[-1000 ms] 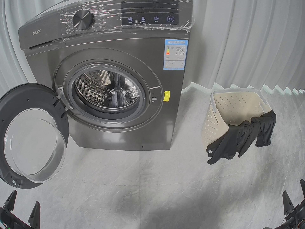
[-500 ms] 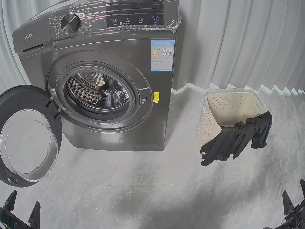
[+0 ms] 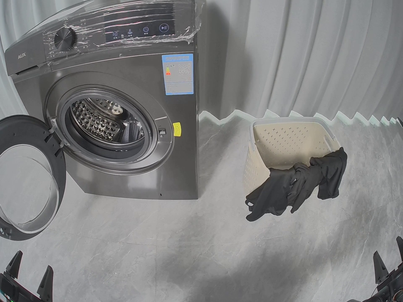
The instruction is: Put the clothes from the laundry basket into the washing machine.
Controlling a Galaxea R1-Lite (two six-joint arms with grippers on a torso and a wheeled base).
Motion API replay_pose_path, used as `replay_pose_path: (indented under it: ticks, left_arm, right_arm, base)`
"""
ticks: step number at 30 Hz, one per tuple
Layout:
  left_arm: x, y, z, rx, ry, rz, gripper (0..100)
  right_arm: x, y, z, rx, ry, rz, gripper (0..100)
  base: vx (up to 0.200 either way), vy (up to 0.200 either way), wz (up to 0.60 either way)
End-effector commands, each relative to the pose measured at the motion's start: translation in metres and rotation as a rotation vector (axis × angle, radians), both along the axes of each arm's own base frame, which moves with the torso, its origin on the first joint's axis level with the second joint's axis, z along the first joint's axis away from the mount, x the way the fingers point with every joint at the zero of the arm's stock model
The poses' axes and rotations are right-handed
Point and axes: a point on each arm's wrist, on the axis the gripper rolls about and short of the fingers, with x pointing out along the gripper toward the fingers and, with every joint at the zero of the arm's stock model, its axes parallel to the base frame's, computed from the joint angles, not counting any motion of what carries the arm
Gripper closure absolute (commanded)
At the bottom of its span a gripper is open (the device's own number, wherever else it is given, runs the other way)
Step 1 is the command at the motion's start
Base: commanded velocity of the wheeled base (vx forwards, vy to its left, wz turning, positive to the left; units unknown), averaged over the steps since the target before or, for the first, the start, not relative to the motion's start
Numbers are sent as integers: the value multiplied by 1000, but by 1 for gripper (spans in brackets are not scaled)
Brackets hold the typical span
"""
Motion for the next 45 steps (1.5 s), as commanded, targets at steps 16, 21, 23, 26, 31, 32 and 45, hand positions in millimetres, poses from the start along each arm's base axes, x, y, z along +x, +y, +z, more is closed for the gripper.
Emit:
replay_pose_path:
  ticks: [16,21,23,26,31,32,45]
  left_arm:
    - [0,0,-4,-1,-2,0,0]
    - [0,0,-4,-1,-2,0,0]
    - [0,0,-5,-1,0,0,0]
    - [0,0,-4,-1,0,0,0]
    - [0,0,-4,-1,-2,0,0]
    - [0,0,-4,-1,-2,0,0]
    - [0,0,-4,1,-2,0,0]
  right_arm:
    - [0,0,-5,-1,2,0,0]
    - [0,0,-5,-1,2,0,0]
    - [0,0,-5,-1,2,0,0]
    - [0,0,-5,-1,2,0,0]
    - [0,0,-5,-1,2,0,0]
    - [0,0,-5,-1,2,0,0]
    - [0,0,-5,-1,2,0,0]
  base:
    - [0,-200,0]
    - [0,-200,0]
    - [0,-200,0]
    - [0,-200,0]
    - [0,-200,0]
    - [0,-200,0]
    - [0,-31,0]
